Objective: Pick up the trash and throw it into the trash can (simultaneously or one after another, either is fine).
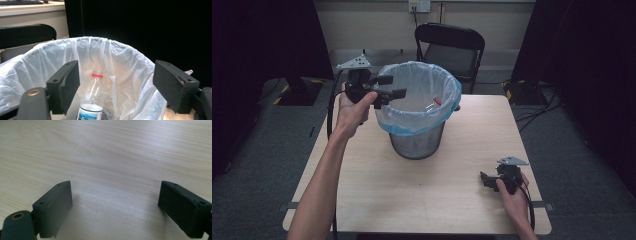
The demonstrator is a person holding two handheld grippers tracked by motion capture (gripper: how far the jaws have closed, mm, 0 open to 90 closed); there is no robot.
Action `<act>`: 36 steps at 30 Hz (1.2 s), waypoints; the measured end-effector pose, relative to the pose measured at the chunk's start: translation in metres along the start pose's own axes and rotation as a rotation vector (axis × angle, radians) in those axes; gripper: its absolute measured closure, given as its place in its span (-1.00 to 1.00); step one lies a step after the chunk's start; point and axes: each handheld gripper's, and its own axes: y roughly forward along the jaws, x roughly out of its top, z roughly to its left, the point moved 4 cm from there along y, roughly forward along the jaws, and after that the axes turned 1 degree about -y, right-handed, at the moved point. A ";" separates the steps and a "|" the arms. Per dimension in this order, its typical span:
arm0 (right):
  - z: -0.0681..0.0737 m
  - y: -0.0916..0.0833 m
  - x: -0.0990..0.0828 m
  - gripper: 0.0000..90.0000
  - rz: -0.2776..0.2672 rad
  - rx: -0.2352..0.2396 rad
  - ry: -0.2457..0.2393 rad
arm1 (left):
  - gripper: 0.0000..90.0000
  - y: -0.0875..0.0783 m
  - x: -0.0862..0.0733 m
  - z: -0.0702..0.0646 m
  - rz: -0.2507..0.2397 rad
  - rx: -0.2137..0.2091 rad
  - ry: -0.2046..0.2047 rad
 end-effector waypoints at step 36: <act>0.000 0.000 0.000 -0.76 0.000 0.000 0.000 | -0.52 -0.049 -0.036 -0.036 -0.004 0.025 0.056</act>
